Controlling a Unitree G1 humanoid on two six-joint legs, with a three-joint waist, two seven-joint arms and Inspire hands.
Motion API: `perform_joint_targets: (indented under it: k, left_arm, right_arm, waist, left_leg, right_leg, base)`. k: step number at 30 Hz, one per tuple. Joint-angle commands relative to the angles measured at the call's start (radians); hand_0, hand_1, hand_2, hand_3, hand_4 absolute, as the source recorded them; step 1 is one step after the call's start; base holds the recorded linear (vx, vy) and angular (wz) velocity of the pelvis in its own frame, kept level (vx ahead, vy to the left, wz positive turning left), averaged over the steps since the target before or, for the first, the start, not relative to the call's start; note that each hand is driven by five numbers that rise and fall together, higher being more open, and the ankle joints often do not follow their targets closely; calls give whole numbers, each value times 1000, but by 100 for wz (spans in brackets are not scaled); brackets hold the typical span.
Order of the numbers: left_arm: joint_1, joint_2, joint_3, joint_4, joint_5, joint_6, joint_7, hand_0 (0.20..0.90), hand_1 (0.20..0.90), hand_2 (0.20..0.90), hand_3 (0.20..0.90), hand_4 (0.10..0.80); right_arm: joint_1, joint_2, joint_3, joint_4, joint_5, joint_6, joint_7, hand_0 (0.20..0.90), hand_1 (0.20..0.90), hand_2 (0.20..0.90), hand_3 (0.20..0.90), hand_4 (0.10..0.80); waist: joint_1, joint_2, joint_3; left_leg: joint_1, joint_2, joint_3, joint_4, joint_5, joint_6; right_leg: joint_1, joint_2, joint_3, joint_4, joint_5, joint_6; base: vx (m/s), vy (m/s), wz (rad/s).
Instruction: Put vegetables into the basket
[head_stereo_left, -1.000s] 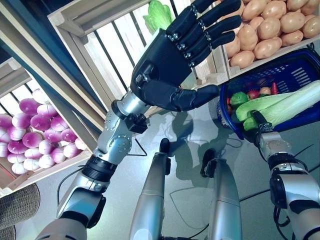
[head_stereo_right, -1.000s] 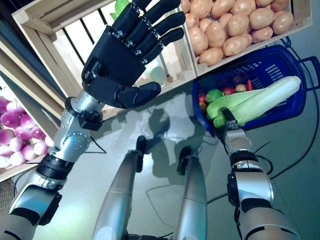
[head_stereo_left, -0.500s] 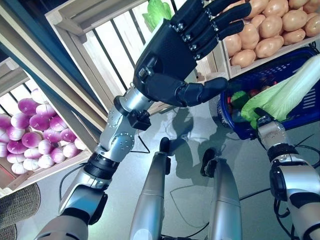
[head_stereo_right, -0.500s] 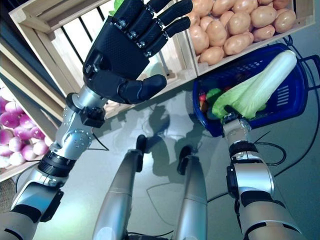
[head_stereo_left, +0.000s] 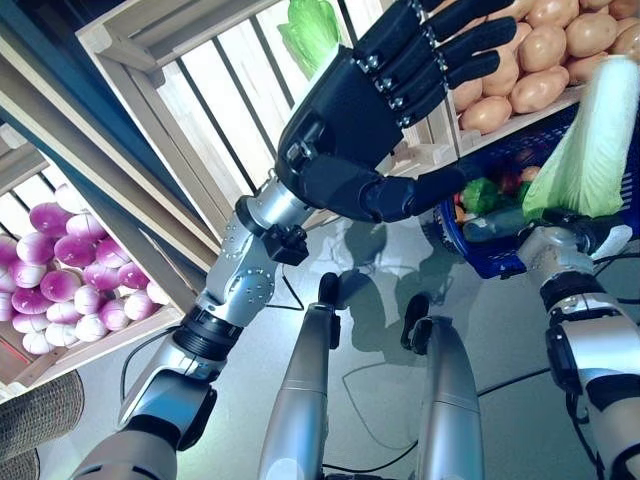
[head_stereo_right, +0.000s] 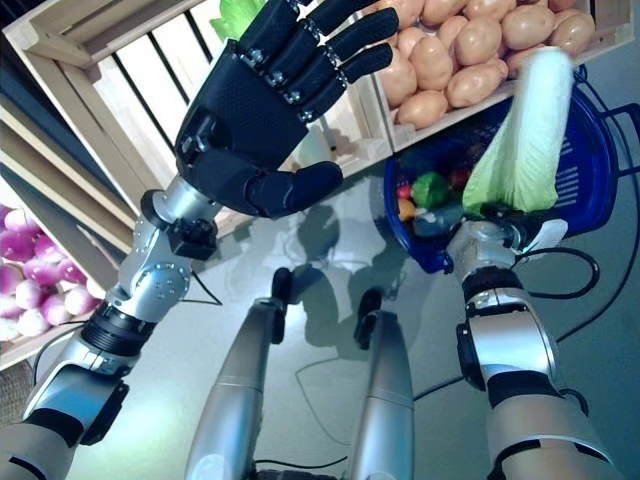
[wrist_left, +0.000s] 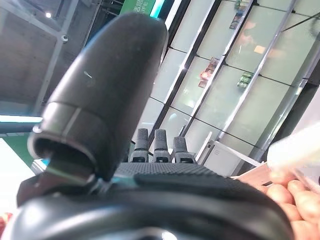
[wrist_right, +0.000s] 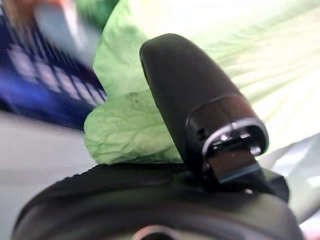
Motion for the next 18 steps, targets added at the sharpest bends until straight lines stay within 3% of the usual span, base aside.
perform_joint_targets:
  k: [1,5,10,11,12,13,18]
  left_arm:
    - [-132,-57,74,-96,-65,-93,-46,900,900,900,900,800]
    - [-136,-63,74,-89,-55,-86,-46,900,900,900,900,800]
    - [-140,-62,78,-78,-58,-84,-46,900,900,900,900,800]
    - [-141,-63,79,-76,-56,-83,-47,900,900,900,900,800]
    - [-142,-66,80,-73,-52,-83,-48,900,900,900,900,800]
    - [-143,-67,80,-72,-51,-82,-49,900,900,900,900,800]
    - [-143,-67,75,-83,-39,-79,-38,900,900,900,900,800]
  right_arm:
    - [-9,-39,-17,-3,270,-117,205,900,900,900,900,800]
    - [3,-19,-27,-14,342,-87,283,900,900,900,900,800]
    - [6,-6,-18,-42,324,-69,289,900,900,900,900,800]
    - [7,-4,-17,-39,326,-67,291,568,568,568,568,579]
    - [6,-3,-18,-33,336,-69,295,509,509,509,509,540]
    - [5,-3,-17,-29,342,-70,299,300,300,300,300,400]
    - [1,-1,-23,-30,398,-59,349,300,300,300,300,400]
  waist:
    - [-1,52,-2]
    - [-2,51,-2]
    - [-6,53,-2]
    - [-5,52,-2]
    - [-4,52,-2]
    - [-4,52,-2]
    - [-2,53,-2]
  left_leg:
    - [89,-51,90,-19,-116,73]
    - [92,-52,89,-29,-111,73]
    - [91,-53,89,-31,-110,73]
    - [90,-53,89,-32,-109,72]
    - [91,-53,89,-35,-107,72]
    - [92,-53,89,-38,-106,72]
    - [89,-55,86,-43,-102,72]
  right_leg:
    - [79,65,-32,-59,77,-42]
    - [75,65,-32,-60,82,-40]
    - [69,65,-30,-56,83,-40]
    - [68,64,-31,-57,84,-40]
    - [69,64,-31,-59,84,-40]
    - [70,65,-31,-62,85,-40]
    - [69,64,-38,-66,86,-41]
  base:
    - [0,0,0]
    - [4,-1,-1]
    - [3,1,-1]
    - [0,0,0]
    - [0,0,0]
    - [0,0,0]
    - [2,-4,1]
